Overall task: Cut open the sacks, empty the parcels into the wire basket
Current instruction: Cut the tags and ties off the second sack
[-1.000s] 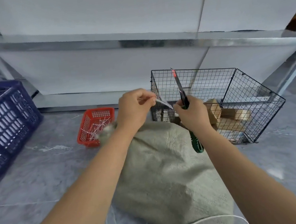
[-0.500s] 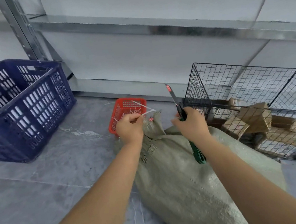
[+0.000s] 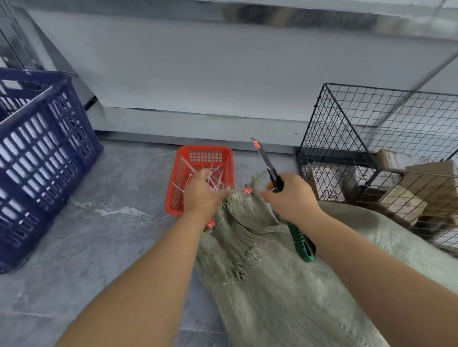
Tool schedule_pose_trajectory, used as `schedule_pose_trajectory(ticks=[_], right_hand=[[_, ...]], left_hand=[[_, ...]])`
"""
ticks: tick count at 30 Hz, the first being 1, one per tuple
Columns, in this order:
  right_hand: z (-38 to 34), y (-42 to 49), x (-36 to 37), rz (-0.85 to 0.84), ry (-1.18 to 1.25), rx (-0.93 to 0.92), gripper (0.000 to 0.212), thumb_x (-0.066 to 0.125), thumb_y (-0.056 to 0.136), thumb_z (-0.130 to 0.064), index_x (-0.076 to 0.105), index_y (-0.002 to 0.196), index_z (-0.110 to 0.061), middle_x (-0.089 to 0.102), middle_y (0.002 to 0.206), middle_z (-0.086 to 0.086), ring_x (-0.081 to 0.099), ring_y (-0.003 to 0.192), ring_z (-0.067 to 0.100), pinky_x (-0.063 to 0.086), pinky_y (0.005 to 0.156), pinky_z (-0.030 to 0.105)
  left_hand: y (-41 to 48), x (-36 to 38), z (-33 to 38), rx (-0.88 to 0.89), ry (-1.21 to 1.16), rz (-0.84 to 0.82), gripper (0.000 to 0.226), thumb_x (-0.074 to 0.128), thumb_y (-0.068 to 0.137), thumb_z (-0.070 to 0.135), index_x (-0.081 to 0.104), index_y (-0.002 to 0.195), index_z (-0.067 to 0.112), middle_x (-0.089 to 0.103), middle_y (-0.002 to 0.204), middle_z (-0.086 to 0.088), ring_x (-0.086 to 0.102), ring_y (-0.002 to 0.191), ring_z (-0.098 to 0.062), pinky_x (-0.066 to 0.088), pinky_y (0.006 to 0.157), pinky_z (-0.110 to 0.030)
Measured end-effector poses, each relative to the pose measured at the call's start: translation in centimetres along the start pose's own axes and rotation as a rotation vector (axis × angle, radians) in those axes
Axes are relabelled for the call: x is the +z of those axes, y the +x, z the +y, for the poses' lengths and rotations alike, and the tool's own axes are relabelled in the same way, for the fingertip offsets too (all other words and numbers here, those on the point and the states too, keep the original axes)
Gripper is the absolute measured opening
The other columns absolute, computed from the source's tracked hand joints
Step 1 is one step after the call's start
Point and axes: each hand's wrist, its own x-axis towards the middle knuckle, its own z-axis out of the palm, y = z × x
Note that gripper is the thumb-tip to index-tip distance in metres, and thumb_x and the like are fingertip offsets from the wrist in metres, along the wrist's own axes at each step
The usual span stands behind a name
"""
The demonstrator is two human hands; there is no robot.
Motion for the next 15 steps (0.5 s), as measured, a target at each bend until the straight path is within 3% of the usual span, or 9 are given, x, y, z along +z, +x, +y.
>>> schedule_pose_trajectory(ticks=[3, 6, 12, 15], right_hand=[[1.3, -0.4, 0.4, -0.023, 0.001, 0.018, 0.019, 0.057, 0.087, -0.018, 0.057, 0.096, -0.001, 0.057, 0.08, 0.012, 0.054, 0.072, 0.025, 0.051, 0.071, 0.037], [2.2, -0.9, 0.3, -0.025, 0.0, 0.025, 0.018, 0.059, 0.087, -0.021, 0.056, 0.093, -0.005, 0.058, 0.081, 0.011, 0.056, 0.075, 0.026, 0.051, 0.072, 0.038], [3.6, -2.7, -0.5, -0.04, -0.084, 0.017, 0.019, 0.059, 0.088, -0.024, 0.052, 0.091, -0.006, 0.054, 0.077, 0.005, 0.053, 0.077, 0.024, 0.04, 0.063, 0.028], [4.6, -3.8, -0.6, -0.058, -0.11, 0.032, 0.029, 0.061, 0.088, -0.026, 0.057, 0.104, -0.003, 0.062, 0.092, 0.01, 0.059, 0.084, 0.025, 0.047, 0.069, 0.031]], left_hand=[[-1.0, 1.6, -3.4, -0.105, 0.099, -0.176, 0.075, 0.074, 0.075, 0.037, 0.04, 0.134, 0.005, 0.046, 0.138, -0.014, 0.045, 0.126, -0.028, 0.04, 0.102, -0.036], [-2.0, 2.3, -5.9, -0.209, 0.141, -0.214, 0.081, 0.069, 0.075, 0.05, 0.037, 0.135, 0.007, 0.047, 0.137, -0.012, 0.046, 0.125, -0.03, 0.04, 0.103, -0.04], [-2.6, 2.3, -7.9, -0.362, 0.003, -0.096, 0.09, 0.075, 0.074, 0.039, 0.024, 0.141, 0.008, 0.039, 0.143, -0.014, 0.039, 0.13, -0.034, 0.037, 0.107, -0.044], [-3.3, 3.0, -8.6, -0.533, -0.234, -0.103, 0.077, 0.076, 0.074, 0.033, 0.038, 0.136, 0.008, 0.044, 0.138, -0.006, 0.043, 0.128, -0.031, 0.04, 0.103, -0.045]])
